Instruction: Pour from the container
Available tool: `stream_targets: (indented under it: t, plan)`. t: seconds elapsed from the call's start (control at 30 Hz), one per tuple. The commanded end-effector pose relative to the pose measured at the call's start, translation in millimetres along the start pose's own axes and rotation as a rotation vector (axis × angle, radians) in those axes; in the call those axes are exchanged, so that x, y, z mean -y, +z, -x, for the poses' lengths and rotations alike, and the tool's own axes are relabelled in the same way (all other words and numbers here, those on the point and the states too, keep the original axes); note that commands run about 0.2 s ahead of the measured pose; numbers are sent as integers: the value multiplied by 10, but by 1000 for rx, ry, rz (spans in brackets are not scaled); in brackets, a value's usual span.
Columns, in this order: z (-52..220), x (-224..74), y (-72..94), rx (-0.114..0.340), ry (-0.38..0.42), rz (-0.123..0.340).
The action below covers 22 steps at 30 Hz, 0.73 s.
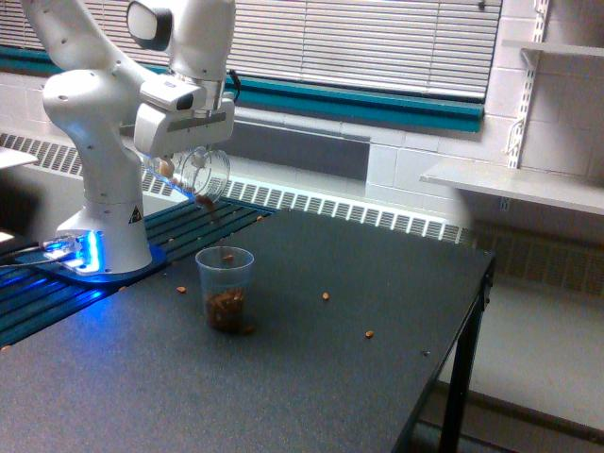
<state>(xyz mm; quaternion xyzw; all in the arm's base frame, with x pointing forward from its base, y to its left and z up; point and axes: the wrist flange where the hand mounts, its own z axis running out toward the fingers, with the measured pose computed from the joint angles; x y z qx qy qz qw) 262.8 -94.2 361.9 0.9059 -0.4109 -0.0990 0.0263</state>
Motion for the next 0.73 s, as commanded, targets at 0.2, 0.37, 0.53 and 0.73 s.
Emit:
stream_targets:
  t: [0.2,0.37,0.53,0.73]
  plan:
    - [-60,44,14,15,-17,5]
    - [-89,61,31,23,-22,10]
    - [-119,78,44,32,-28,10]
    - [-163,99,50,26,-42,0]
